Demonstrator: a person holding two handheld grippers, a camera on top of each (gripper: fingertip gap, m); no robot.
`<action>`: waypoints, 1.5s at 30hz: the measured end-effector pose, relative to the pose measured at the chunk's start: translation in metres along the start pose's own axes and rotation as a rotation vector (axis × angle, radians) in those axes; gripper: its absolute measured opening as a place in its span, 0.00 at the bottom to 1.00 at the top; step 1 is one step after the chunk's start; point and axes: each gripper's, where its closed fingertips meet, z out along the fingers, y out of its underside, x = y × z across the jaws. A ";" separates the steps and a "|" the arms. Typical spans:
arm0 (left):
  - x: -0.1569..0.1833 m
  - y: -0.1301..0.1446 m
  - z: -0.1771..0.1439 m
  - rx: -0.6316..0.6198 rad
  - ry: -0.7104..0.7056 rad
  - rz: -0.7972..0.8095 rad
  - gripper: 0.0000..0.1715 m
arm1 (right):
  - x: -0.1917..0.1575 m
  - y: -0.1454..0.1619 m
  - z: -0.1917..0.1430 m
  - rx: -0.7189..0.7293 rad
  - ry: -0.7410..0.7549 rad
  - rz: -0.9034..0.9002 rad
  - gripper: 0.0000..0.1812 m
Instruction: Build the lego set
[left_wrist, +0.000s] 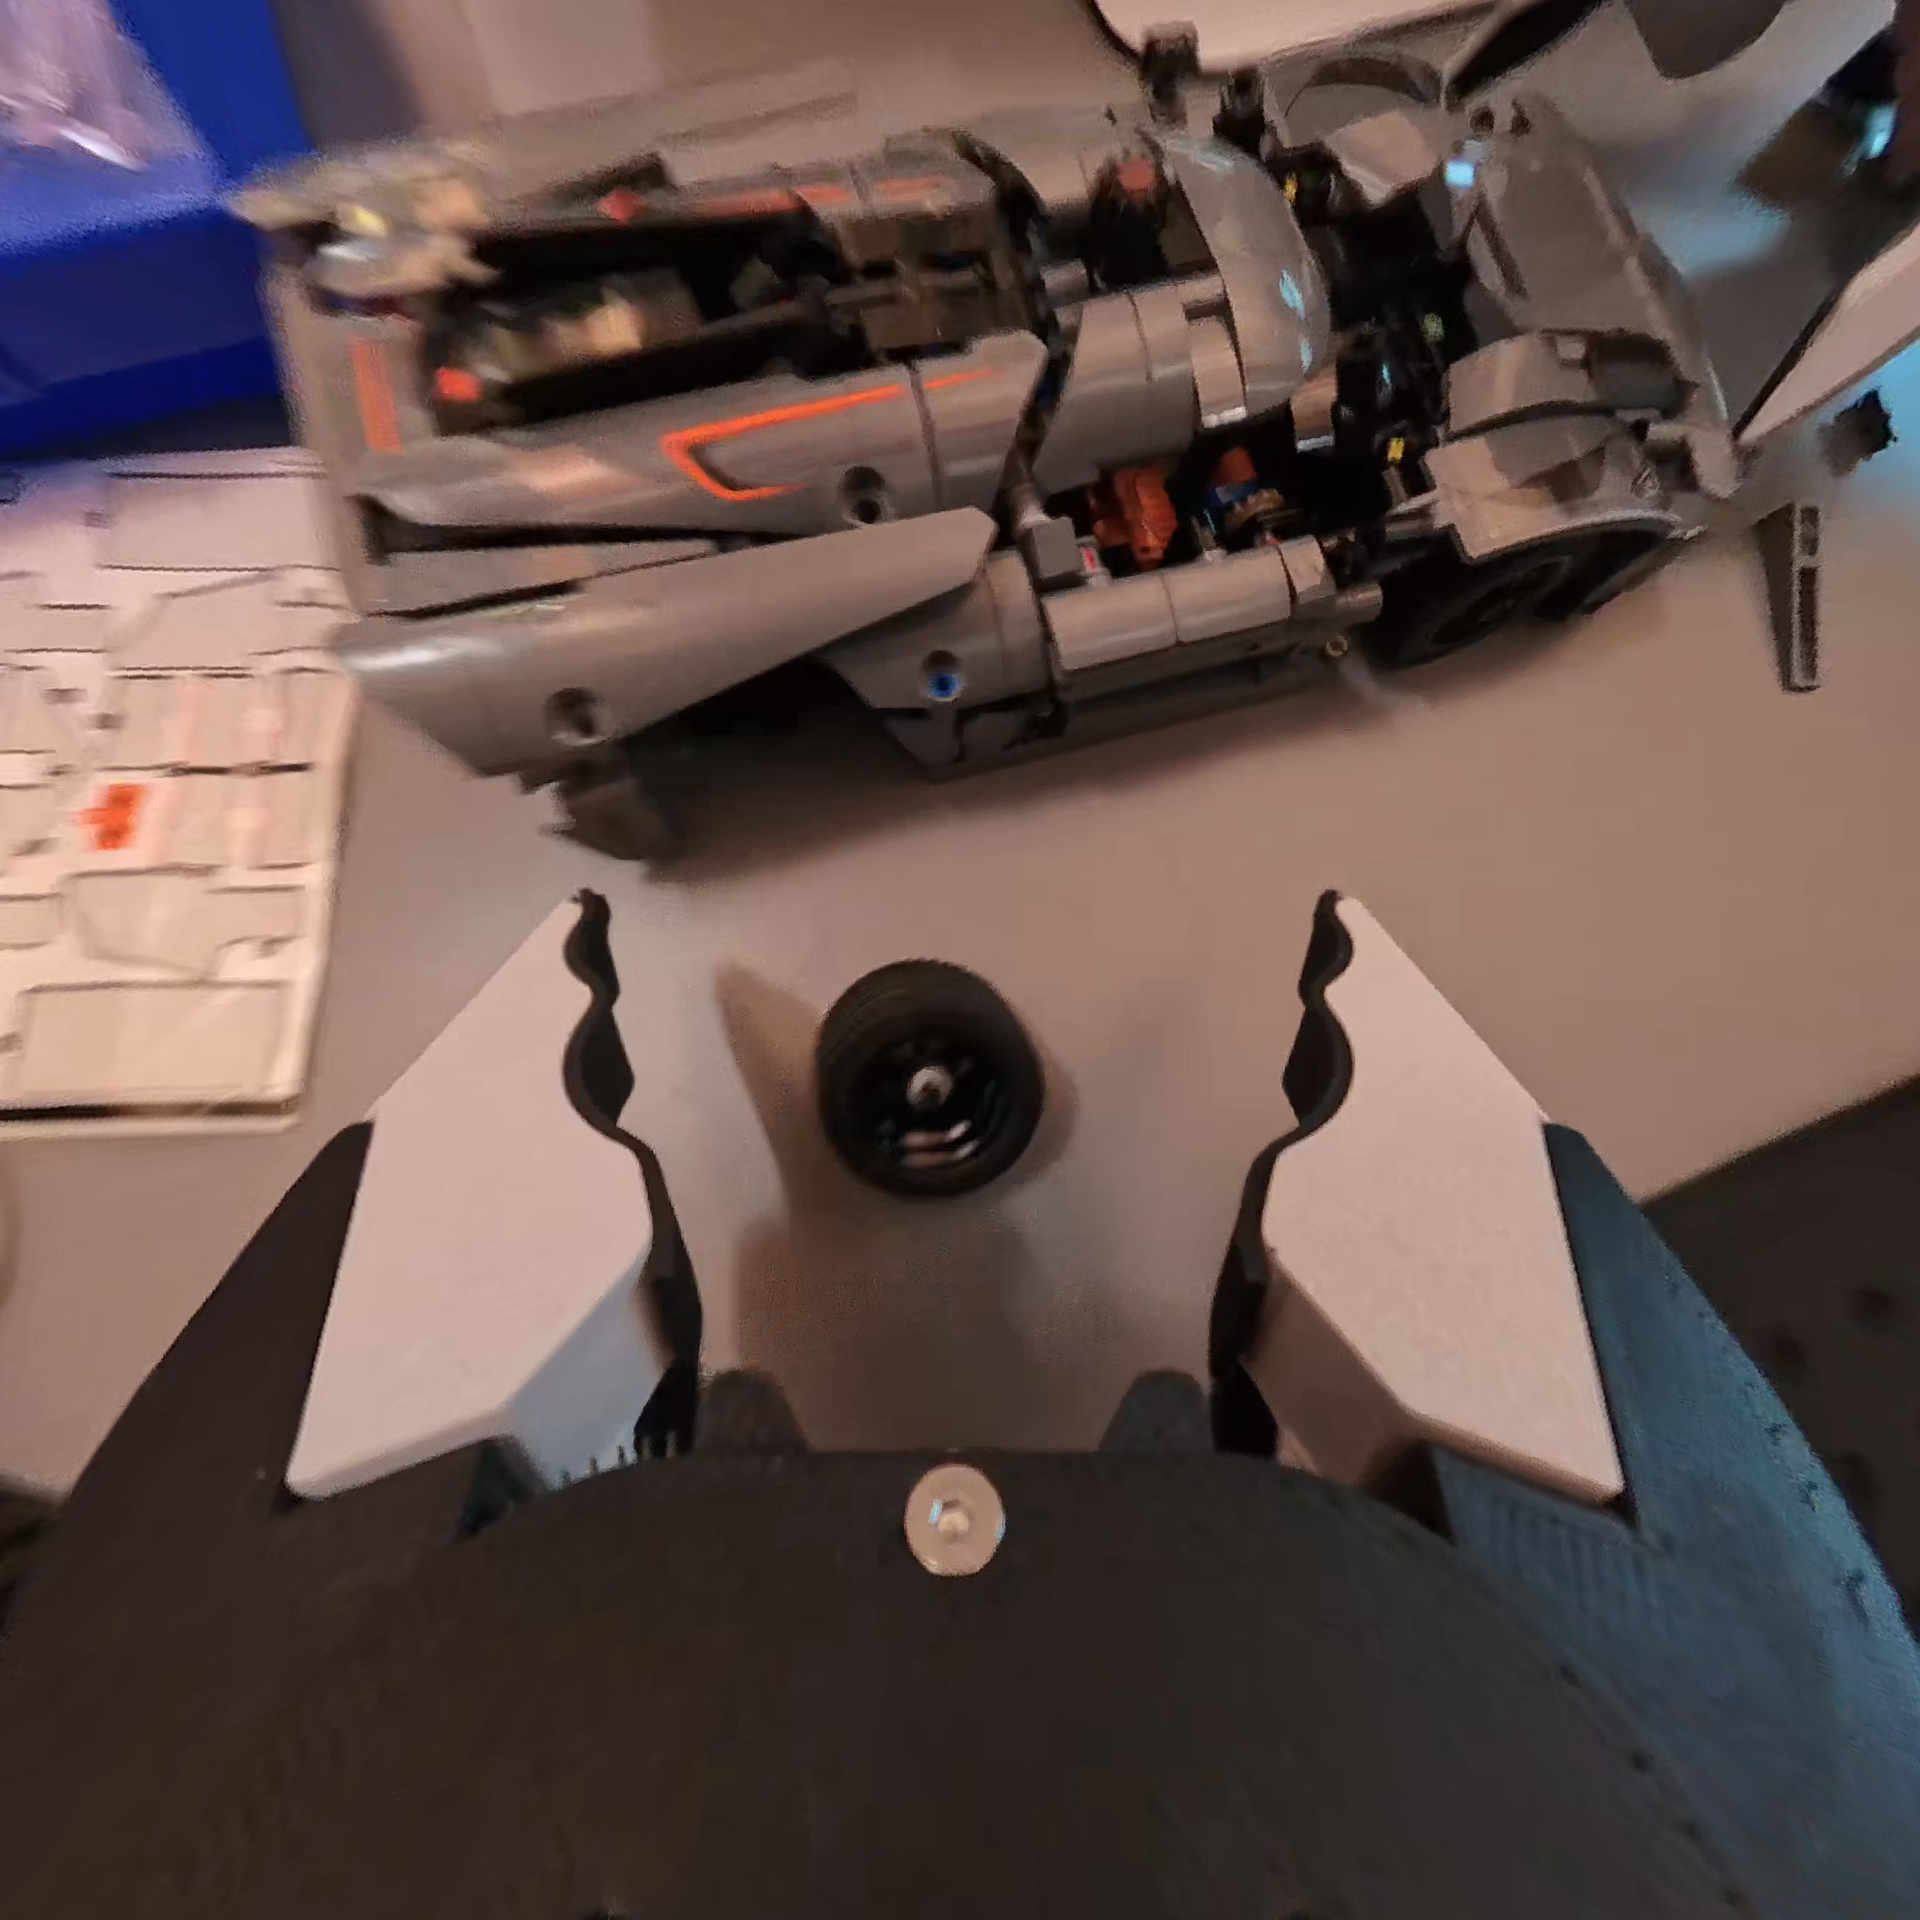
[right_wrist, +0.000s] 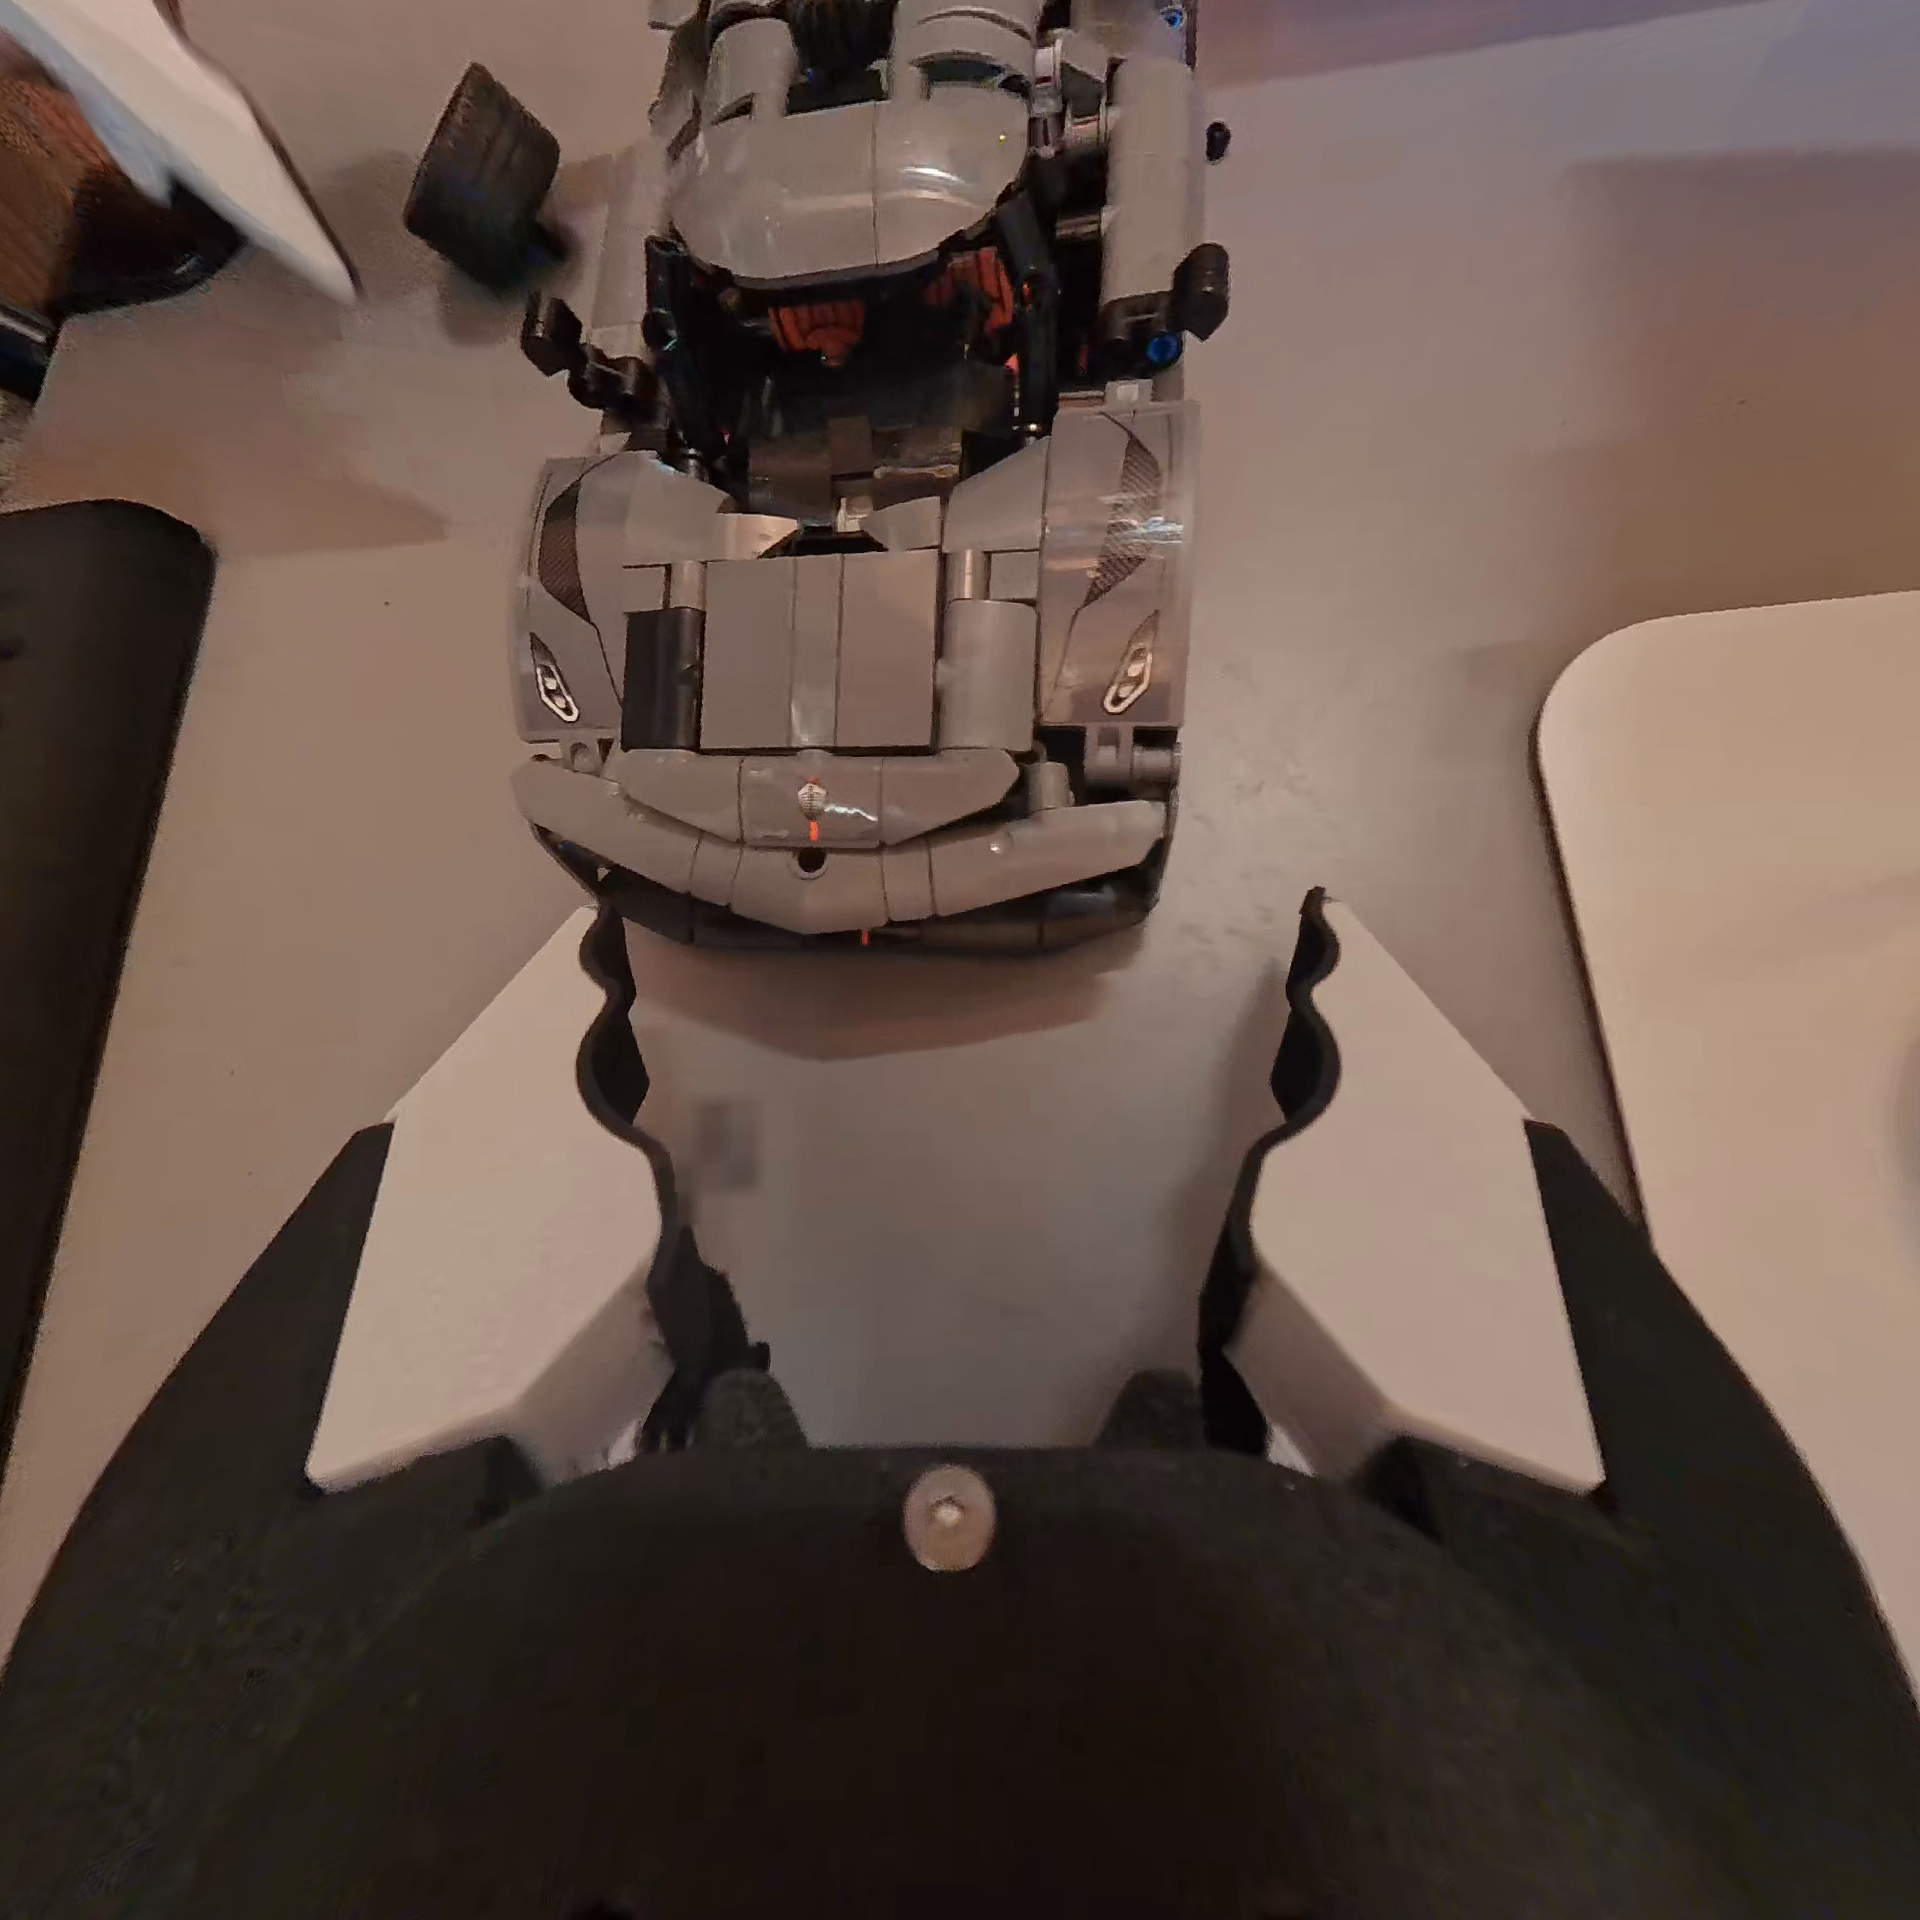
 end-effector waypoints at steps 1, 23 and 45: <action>-0.005 -0.005 -0.014 0.037 -0.006 -0.007 0.71 | -0.001 0.001 0.001 -0.007 -0.005 -0.004 0.68; 0.008 0.038 0.004 -0.104 0.038 0.071 0.34 | -0.014 -0.004 -0.004 -0.056 0.056 -0.047 0.63; 0.107 -0.057 -0.057 0.370 -0.197 0.734 0.29 | -0.163 -0.127 0.014 0.294 -0.187 -0.048 0.21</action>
